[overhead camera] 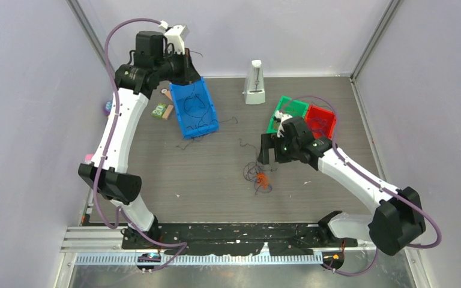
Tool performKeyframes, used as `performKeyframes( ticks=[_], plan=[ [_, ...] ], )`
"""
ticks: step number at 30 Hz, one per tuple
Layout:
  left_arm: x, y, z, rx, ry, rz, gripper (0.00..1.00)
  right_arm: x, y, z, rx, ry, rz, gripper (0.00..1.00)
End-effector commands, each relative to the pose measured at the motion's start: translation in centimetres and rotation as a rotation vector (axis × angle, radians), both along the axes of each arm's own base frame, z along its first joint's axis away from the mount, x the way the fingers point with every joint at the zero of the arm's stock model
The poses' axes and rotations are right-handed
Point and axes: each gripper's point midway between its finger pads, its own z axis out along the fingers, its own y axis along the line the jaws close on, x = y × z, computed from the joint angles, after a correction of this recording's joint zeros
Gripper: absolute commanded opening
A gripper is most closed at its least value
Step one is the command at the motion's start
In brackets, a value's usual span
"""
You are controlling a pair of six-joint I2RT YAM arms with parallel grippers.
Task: Untangle the cables
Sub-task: Place the cable in the bin.
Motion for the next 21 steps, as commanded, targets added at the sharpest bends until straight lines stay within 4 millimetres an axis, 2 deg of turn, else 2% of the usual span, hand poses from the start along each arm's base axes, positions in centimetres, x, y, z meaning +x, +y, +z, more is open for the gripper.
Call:
performKeyframes(
  ticks=[1,2,3,4,5,6,7,8,12,14,15,16,17,18,19,20,21],
  plan=[
    [-1.1,-0.3,1.9,-0.031,-0.055,-0.033,0.00,4.9,4.7,7.5,0.203,-0.190,0.049,0.99],
    [-1.1,-0.2,1.8,-0.027,-0.056,-0.033,0.00,6.1,6.0,9.3,0.284,-0.230,0.029,1.00],
    [-1.1,-0.2,1.7,-0.024,-0.055,-0.035,0.00,6.6,6.7,9.4,0.321,-0.217,0.018,0.97],
    [-1.2,-0.2,1.7,-0.021,-0.054,-0.036,0.00,7.6,7.8,11.0,0.410,-0.237,-0.020,0.96],
    [-1.2,-0.2,1.6,-0.020,-0.054,-0.036,0.00,8.3,8.6,10.7,0.443,-0.224,-0.037,0.94],
    [-1.2,-0.2,1.5,-0.018,-0.052,-0.039,0.00,9.0,9.9,12.1,0.532,-0.238,-0.061,0.94],
    [-1.3,-0.2,1.5,-0.017,-0.051,-0.039,0.00,9.7,10.6,11.3,0.546,-0.220,-0.079,0.93],
    [-1.4,-0.1,1.4,-0.015,-0.050,-0.041,0.00,10.3,11.8,12.1,0.590,-0.225,-0.096,0.91],
    [-1.5,-0.1,1.4,-0.012,-0.053,-0.044,0.00,12.2,16.1,11.7,0.651,-0.189,-0.115,0.88],
    [-1.6,0.0,1.5,-0.011,-0.057,-0.046,0.00,13.2,18.1,10.2,0.659,-0.160,-0.125,0.85],
    [-1.6,-0.1,1.6,-0.012,-0.060,-0.048,0.00,13.5,19.1,11.0,0.680,-0.162,-0.124,0.84],
    [-1.7,0.0,1.6,-0.011,-0.059,-0.049,0.00,14.0,19.7,9.8,0.668,-0.149,-0.138,0.83],
    [-1.7,0.0,1.7,-0.012,-0.061,-0.050,0.00,14.2,20.5,10.5,0.685,-0.154,-0.139,0.83],
    [-1.7,0.0,1.8,-0.013,-0.064,-0.051,0.00,14.7,20.9,9.2,0.666,-0.140,-0.157,0.82],
    [-1.8,0.1,1.8,-0.013,-0.062,-0.053,0.00,14.9,21.5,9.7,0.678,-0.139,-0.161,0.82],
    [-1.7,0.2,1.8,-0.013,-0.062,-0.052,0.00,15.4,21.7,8.4,0.662,-0.127,-0.180,0.81],
    [-1.7,0.3,1.8,-0.013,-0.063,-0.050,0.00,15.6,22.0,8.5,0.670,-0.124,-0.192,0.81]
  ],
)
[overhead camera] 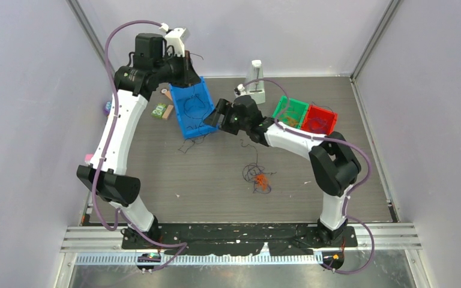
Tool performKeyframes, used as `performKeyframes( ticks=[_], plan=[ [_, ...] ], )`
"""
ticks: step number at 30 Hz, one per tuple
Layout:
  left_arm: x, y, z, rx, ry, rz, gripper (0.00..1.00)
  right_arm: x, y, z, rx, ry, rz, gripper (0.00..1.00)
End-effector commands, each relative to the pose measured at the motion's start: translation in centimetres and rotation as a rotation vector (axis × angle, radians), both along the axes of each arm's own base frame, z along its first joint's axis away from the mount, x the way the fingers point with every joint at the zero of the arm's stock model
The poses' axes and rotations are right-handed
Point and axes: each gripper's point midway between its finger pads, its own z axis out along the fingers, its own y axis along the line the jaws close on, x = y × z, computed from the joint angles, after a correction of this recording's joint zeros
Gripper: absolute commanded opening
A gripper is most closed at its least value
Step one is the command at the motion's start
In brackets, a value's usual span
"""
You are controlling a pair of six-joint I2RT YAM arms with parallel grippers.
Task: Untangle the cables
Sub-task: Place the cable in the bin.
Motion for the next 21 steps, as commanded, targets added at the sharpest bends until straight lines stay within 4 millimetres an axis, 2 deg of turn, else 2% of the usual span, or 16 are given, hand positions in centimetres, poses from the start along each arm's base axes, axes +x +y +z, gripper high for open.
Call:
performKeyframes(
  ticks=[1,6,11,12,19,21],
  plan=[
    [-1.0,0.4,2.9,-0.024,-0.083,-0.021,0.00,2.9,1.9,3.1,0.103,-0.046,-0.099,0.80],
    [-1.0,0.7,3.1,-0.027,-0.087,-0.016,0.00,4.4,2.3,1.3,0.109,-0.020,-0.154,0.74],
    [-0.9,0.8,3.1,-0.030,-0.087,-0.013,0.00,5.7,3.4,0.7,0.131,-0.004,-0.172,0.70],
    [-0.9,0.9,3.0,-0.030,-0.083,-0.013,0.00,5.8,3.5,-0.3,0.118,0.012,-0.174,0.69],
    [-0.8,1.0,3.1,-0.032,-0.086,-0.010,0.00,6.4,4.1,-1.9,0.125,0.050,-0.188,0.65],
    [-0.8,0.9,3.1,-0.034,-0.086,-0.012,0.00,6.3,4.2,-1.9,0.132,0.053,-0.182,0.54]
  ],
)
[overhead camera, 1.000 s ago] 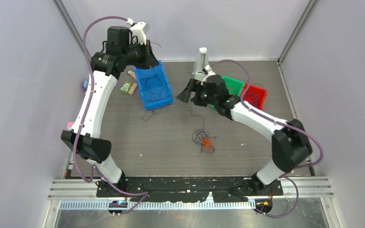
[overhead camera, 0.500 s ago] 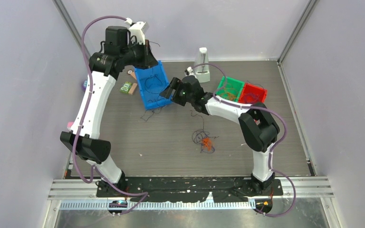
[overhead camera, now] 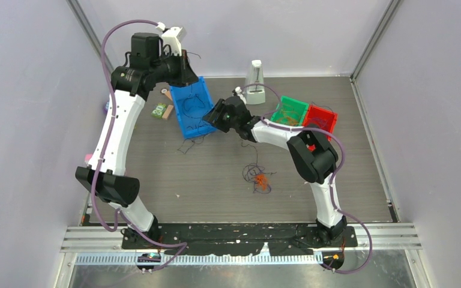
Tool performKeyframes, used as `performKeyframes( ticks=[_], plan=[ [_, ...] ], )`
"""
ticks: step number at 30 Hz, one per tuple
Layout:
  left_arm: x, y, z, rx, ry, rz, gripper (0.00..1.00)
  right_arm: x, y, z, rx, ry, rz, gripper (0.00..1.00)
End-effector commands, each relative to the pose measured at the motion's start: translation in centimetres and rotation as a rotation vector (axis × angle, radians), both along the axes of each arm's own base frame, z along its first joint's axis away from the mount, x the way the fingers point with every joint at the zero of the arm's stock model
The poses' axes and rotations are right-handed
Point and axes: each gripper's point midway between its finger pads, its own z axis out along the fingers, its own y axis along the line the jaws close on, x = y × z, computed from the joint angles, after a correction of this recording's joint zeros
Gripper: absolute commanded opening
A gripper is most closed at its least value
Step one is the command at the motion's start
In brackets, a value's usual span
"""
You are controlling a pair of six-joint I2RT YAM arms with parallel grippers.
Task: Untangle the cables
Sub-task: Place the cable in the bin.
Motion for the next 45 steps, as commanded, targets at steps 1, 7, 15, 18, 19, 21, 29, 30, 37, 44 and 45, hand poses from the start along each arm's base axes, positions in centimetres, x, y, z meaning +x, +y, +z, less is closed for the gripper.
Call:
performKeyframes(
  ticks=[1,7,15,18,19,21,29,30,37,44,45],
  plan=[
    [-0.8,0.2,2.7,-0.028,-0.076,-0.016,0.00,1.1,0.7,3.4,0.074,-0.057,-0.025,0.44],
    [-1.0,0.3,2.9,-0.029,-0.080,-0.014,0.00,0.2,-0.7,6.0,0.045,-0.135,-0.022,0.06],
    [-1.2,0.1,4.8,-0.068,-0.129,-0.013,0.00,-1.9,-4.8,12.2,-0.132,-0.370,-0.048,0.05],
    [-0.3,0.4,5.0,-0.077,-0.133,0.004,0.00,-2.1,-4.9,15.2,-0.183,-0.457,-0.036,0.05],
    [0.1,0.6,5.2,-0.080,-0.135,0.010,0.00,-1.9,-4.6,16.7,-0.197,-0.501,-0.027,0.06],
    [1.0,1.0,5.0,-0.082,-0.133,0.027,0.00,-1.7,-3.9,18.3,-0.206,-0.548,-0.002,0.05],
    [4.8,4.3,5.4,-0.044,-0.188,0.152,0.00,0.5,0.1,22.5,-0.197,-0.696,0.084,0.06],
    [5.4,4.6,4.9,-0.037,-0.192,0.169,0.00,0.8,0.5,23.8,-0.191,-0.730,0.083,0.06],
    [10.2,6.1,-3.9,0.030,-0.108,0.275,0.00,4.0,5.0,21.1,-0.205,-0.777,0.177,0.05],
    [13.7,6.2,-14.6,0.100,0.076,0.305,0.00,6.1,8.5,14.1,-0.193,-0.676,0.262,0.05],
    [13.9,6.1,-15.7,0.104,0.096,0.304,0.00,6.3,8.5,13.3,-0.206,-0.664,0.261,0.05]
  ],
)
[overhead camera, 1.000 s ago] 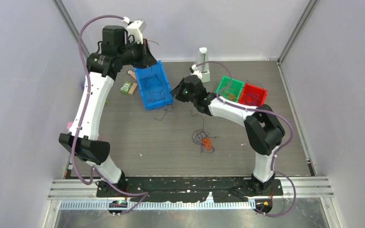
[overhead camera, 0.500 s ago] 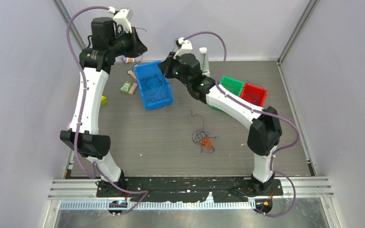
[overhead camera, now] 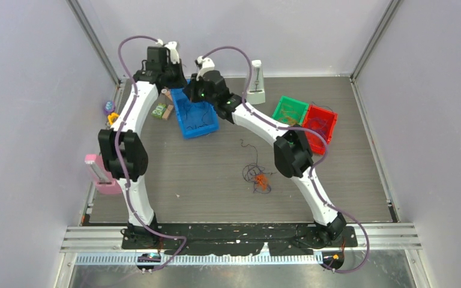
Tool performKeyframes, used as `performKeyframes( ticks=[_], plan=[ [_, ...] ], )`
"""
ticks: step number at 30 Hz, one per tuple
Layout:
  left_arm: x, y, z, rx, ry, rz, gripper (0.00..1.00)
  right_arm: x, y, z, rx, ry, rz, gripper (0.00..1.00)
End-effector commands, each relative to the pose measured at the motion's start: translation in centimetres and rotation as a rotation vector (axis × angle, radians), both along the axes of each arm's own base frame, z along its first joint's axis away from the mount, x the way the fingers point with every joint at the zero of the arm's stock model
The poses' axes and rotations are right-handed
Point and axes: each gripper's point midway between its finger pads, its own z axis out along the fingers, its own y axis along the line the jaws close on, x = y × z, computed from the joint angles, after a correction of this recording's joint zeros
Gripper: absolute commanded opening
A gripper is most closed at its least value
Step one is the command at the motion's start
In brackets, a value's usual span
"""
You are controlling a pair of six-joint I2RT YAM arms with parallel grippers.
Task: Untangle the cables
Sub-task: Place the cable in the bin.
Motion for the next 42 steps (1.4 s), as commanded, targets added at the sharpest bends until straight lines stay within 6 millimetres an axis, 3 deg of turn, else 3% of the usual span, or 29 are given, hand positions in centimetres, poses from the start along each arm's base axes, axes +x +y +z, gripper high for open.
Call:
performKeyframes(
  ticks=[1,4,10,20,23,24,25,26,36,42],
  plan=[
    [1.7,-0.3,-4.5,0.010,0.056,0.016,0.00,0.6,0.8,-1.6,-0.008,0.021,0.015,0.05],
    [2.1,-0.9,-7.6,0.015,0.126,0.008,0.00,1.1,0.1,-5.1,-0.075,0.082,-0.012,0.06],
    [1.9,-2.3,-10.8,0.037,0.249,0.012,0.00,1.5,-2.6,-11.1,-0.256,0.190,-0.112,0.05],
    [-1.3,-2.3,-14.3,0.136,0.387,0.178,0.00,-3.0,-5.4,-15.1,-0.483,0.250,-0.133,0.06],
    [-2.2,-2.5,-14.6,0.103,0.397,0.209,0.00,-4.3,-6.1,-16.8,-0.518,0.301,-0.120,0.05],
    [-2.6,-2.6,-14.6,0.094,0.403,0.210,0.00,-4.6,-6.2,-16.3,-0.508,0.302,-0.120,0.05],
    [-3.0,-2.9,-14.6,0.086,0.407,0.204,0.00,-5.4,-6.7,-17.4,-0.527,0.324,-0.113,0.05],
    [-3.5,-3.0,-14.5,0.084,0.409,0.198,0.00,-5.7,-6.5,-16.1,-0.499,0.310,-0.110,0.05],
    [-9.5,-3.0,-11.2,-0.022,0.330,0.243,0.00,-12.8,-7.3,-14.7,-0.379,0.388,-0.021,0.06],
    [-9.9,-3.7,-9.0,-0.100,0.299,0.263,0.00,-12.2,-7.6,-11.7,-0.396,0.306,-0.040,0.06]
  ],
)
